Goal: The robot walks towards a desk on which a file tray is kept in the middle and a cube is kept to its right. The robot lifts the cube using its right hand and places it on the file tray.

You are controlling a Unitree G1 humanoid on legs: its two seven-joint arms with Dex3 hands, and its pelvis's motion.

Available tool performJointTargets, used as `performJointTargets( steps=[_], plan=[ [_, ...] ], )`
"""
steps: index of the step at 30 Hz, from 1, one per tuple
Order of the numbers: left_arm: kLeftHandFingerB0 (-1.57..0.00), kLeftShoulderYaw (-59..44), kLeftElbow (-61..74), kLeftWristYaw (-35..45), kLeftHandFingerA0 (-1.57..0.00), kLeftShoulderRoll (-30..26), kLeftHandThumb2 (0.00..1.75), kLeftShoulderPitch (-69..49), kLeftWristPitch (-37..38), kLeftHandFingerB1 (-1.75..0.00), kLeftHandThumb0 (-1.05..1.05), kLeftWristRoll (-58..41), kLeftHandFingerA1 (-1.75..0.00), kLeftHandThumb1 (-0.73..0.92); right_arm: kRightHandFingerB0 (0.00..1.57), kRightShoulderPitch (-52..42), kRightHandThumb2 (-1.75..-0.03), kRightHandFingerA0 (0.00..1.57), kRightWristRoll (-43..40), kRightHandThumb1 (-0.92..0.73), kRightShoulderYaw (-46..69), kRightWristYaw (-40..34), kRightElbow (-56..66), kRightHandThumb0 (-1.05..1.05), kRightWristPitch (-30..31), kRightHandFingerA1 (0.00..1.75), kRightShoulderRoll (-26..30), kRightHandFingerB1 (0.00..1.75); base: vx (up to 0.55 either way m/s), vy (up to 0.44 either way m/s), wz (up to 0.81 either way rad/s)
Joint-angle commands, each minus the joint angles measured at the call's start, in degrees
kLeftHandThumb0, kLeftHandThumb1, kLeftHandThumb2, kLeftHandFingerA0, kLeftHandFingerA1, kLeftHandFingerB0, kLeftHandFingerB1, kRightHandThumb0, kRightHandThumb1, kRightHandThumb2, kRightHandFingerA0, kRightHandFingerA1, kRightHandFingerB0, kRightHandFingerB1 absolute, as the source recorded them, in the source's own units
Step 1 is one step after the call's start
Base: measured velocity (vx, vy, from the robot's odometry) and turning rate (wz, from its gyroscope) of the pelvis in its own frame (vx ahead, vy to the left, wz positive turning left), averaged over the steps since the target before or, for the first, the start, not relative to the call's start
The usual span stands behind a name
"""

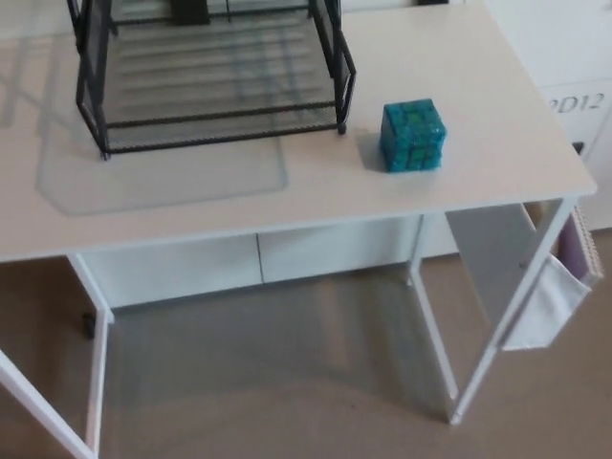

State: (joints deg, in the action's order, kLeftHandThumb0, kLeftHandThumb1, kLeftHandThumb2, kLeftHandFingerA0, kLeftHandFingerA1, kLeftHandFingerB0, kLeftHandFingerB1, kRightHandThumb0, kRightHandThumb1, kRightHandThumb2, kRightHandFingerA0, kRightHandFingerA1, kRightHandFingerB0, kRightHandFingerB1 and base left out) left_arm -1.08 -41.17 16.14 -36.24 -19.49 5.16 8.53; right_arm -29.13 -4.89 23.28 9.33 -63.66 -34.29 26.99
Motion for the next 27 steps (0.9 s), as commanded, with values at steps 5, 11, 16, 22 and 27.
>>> performJointTargets(
  steps=[5,11,16,22,27],
  plan=[
    [-0.41,0.61,-1.66,1.28,-0.46,-0.88,0.6,3.74,-2.31,-0.51,-0.47,0.75,-0.68,0.72,0.32,1.59,-0.83,0.63,-0.51,-0.51,-0.23,-1.6,0.89,-0.54,1.34,0.61,0.56,0.46,0.24,0.074,0.13],
    [-0.41,0.86,-2.36,1.44,-0.46,-0.92,0.6,4.48,-2.29,-0.51,-0.47,0.94,-0.68,0.72,0.32,1.51,-0.83,0.63,-0.52,-0.51,-0.3,-1.82,1.04,-0.54,1.58,0.61,0.43,0.46,0.11,0.099,-0.12],
    [-0.41,1.0,-2.3,1.49,-0.46,-0.9,0.6,4.9,-2.46,-0.51,-0.47,0.97,-0.68,0.72,0.32,1.52,-0.83,0.63,-0.67,-0.51,-0.2,-1.84,1.18,-0.54,1.7,0.61,0.42,0.46,0.23,0.213,-0.09],
    [-0.41,1.1,-2.0,1.63,-0.46,-1.14,0.6,5.57,-2.72,-0.51,-0.47,0.91,-0.68,0.72,0.32,1.72,-0.83,0.63,-0.87,-0.51,-0.07,-1.88,1.37,-0.54,1.75,0.61,0.18,0.46,0.18,0.15,-0.04],
    [-0.41,1.1,-2.01,1.63,-0.46,-1.15,0.6,5.58,-2.72,-0.51,-0.47,0.91,-0.68,0.72,0.32,1.71,-0.83,0.63,-0.87,-0.51,-0.08,-1.9,1.4,-0.54,1.77,0.61,0.18,0.46,0.09,0.021,0.06]
  ],
)
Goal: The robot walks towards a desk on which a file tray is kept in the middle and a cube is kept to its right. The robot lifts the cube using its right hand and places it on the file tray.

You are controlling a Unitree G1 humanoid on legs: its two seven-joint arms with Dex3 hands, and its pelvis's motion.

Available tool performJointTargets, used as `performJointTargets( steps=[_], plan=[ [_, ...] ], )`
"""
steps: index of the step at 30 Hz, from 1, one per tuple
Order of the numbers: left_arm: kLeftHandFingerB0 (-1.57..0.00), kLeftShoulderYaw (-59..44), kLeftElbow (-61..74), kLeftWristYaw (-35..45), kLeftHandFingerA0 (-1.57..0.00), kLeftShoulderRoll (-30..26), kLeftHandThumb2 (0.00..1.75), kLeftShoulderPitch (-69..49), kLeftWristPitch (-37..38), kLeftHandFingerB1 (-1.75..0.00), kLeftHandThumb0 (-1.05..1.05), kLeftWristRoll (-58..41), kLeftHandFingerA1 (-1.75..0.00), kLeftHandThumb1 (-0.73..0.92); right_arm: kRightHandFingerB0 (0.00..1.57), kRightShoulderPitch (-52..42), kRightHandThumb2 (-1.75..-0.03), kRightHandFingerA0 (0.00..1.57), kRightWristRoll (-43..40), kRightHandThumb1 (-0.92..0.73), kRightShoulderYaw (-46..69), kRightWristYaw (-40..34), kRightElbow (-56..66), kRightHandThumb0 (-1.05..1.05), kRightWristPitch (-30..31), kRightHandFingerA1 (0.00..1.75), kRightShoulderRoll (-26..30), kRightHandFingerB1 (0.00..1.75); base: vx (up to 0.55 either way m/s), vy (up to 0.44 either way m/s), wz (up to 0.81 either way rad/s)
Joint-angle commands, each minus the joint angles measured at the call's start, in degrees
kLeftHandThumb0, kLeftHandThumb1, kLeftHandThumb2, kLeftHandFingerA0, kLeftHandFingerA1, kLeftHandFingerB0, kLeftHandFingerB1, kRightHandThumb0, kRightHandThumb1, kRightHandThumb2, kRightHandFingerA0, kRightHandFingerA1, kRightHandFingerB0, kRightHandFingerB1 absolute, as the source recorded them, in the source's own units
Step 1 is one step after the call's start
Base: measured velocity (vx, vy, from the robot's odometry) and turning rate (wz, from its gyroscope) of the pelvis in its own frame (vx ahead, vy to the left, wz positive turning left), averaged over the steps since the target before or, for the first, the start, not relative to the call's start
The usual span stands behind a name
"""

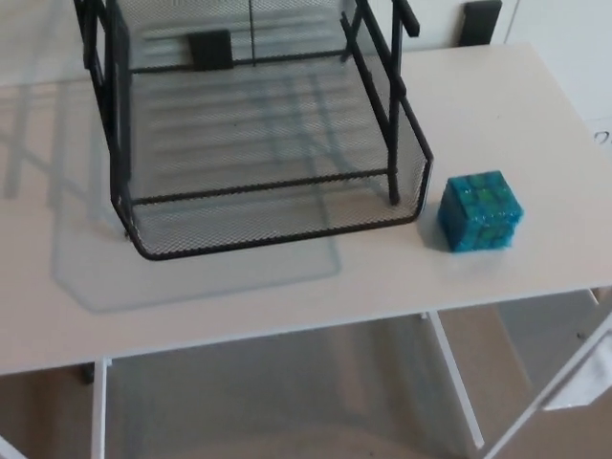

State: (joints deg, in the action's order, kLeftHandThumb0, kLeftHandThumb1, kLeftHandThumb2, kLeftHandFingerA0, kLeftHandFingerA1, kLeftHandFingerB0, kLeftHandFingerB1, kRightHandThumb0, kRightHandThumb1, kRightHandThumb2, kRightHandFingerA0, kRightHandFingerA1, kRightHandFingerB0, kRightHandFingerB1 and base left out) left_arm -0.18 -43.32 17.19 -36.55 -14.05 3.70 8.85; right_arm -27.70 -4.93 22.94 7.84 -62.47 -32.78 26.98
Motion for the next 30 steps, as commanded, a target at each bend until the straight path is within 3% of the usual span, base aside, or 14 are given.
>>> performJointTargets(
  steps=[1,9,30],
  plan=[
    [-0.41,0.2,0.14,0.58,-0.46,-0.84,0.6,0.14,-1.27,-0.51,-0.47,0.59,-0.68,0.72,0.32,0.27,-0.83,0.63,-0.83,-0.51,0.25,-0.42,0.21,-0.54,0.27,0.61,0.19,0.46,0.11,-0.086,0.07],
    [-0.41,0.33,0.38,0.67,-0.46,-0.97,0.6,0.65,-1.7,-0.51,-0.47,0.64,-0.68,0.72,0.32,0.58,-0.83,0.63,-0.84,-0.51,0.27,-0.49,0.18,-0.54,0.51,0.61,0.05,0.46,0.09,-0.166,-0.02],
    [-0.41,0.77,0.54,0.11,-0.46,-0.47,0.6,-2.34,-1.24,-0.51,-0.47,0.63,-0.68,0.72,0.32,-1.25,-0.83,0.63,-0.55,-0.51,0.34,0.01,-0.7,-0.54,0.13,0.61,0.76,0.46,0.02,0.047,-0.01]
  ],
)
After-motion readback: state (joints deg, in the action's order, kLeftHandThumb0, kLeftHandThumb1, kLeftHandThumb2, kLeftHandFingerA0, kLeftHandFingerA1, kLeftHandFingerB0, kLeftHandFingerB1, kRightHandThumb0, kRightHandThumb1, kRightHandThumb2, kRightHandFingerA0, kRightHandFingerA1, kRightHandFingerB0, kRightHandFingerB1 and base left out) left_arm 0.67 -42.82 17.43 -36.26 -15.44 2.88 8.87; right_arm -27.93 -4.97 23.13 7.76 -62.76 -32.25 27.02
